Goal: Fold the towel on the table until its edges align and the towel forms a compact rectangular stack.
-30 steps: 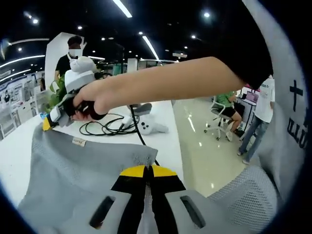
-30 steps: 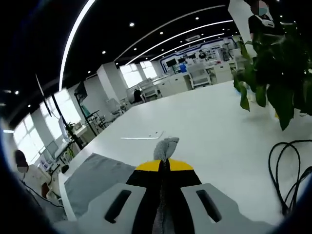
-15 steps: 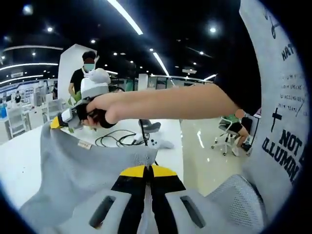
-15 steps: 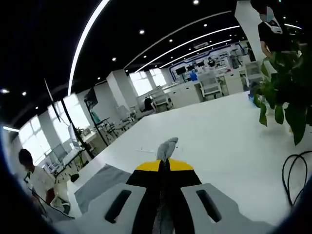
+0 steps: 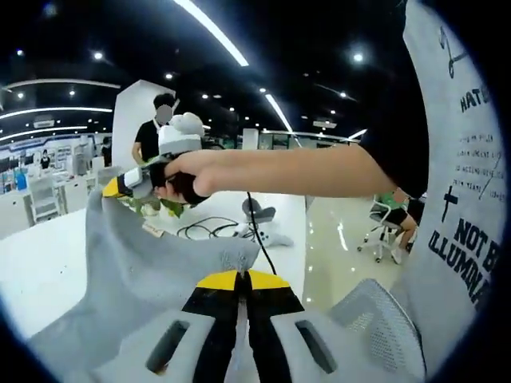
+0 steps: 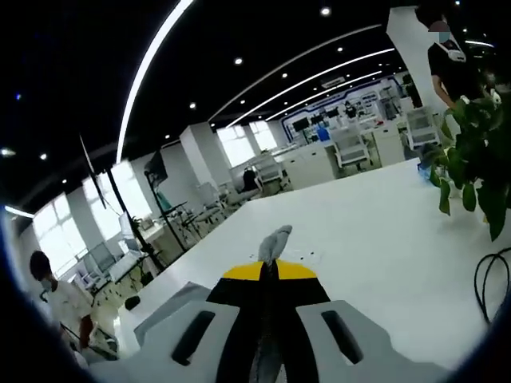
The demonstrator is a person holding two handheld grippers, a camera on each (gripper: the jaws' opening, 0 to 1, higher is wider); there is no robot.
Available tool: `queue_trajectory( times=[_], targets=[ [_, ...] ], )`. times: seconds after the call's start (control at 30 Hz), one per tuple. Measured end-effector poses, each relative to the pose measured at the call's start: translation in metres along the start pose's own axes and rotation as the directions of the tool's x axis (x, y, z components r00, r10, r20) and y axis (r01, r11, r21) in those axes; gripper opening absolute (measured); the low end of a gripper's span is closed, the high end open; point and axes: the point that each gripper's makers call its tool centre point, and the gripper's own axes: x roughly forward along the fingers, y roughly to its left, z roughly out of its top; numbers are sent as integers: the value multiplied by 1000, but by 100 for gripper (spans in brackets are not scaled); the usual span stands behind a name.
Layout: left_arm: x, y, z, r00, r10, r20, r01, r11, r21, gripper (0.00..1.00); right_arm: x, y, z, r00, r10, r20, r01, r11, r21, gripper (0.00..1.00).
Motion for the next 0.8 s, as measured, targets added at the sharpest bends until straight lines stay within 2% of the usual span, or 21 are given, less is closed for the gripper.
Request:
queue_trajectory(
  times=[0.47,0.8],
  targets=[
    [-70,31,15,994,89,65,-89,996,-9,2,35,52,21,998,44,37,-44,999,-1,1],
    [-120,48,18,980,175,97,-173,985,-23,2,62,108,25,994,108,33,-107,994,-28,1]
  ],
)
